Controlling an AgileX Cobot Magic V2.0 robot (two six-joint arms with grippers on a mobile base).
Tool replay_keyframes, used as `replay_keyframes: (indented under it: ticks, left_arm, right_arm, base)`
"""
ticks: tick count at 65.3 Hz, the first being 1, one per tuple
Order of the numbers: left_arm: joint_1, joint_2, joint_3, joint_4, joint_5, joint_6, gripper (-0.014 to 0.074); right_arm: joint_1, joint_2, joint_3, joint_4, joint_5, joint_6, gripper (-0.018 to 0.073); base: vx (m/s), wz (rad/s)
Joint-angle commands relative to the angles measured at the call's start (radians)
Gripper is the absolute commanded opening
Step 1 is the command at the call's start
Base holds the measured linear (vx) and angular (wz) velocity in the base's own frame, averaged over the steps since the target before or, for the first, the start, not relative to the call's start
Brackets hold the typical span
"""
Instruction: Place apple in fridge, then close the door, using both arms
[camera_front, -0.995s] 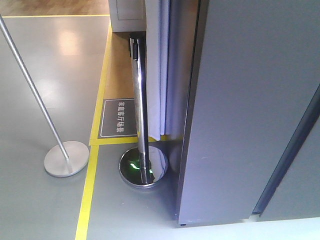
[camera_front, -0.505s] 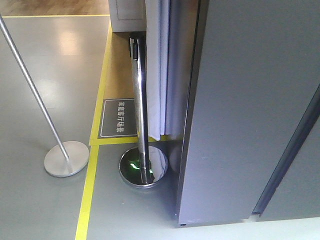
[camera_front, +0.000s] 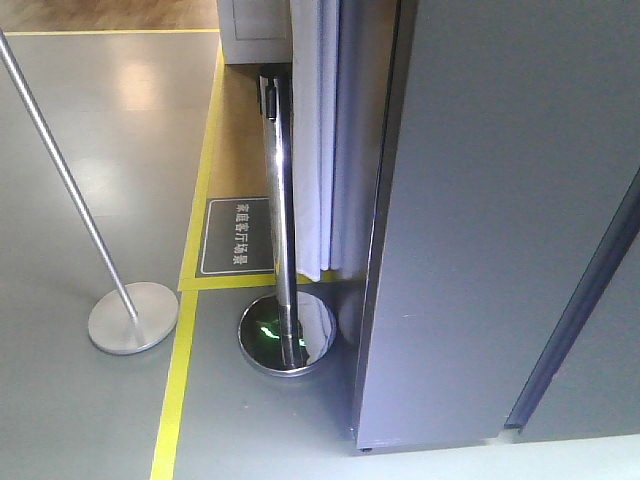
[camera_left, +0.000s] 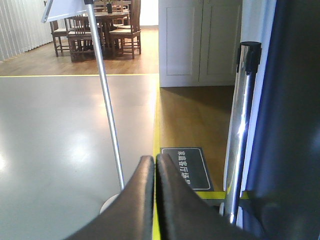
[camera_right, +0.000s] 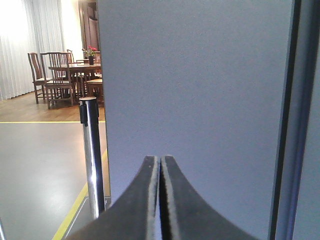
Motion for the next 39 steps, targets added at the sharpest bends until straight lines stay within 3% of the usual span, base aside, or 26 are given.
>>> replay_keyframes:
  ticks: [1, 39]
  left_arm:
    - [-0.004, -0.016, 0.016, -0.006, -0.07, 0.0, -0.0008]
    - [-0.004, -0.016, 0.016, -0.006, -0.07, 0.0, -0.0008]
  right_arm:
    - [-0.002, -0.005, 0.01, -0.013, -0.081, -0.008, -0.0003]
    - [-0.002, -0.005, 0.01, -0.013, -0.081, -0.008, -0.0003]
  base:
    - [0.0, 0.0]
    - [0.0, 0.0]
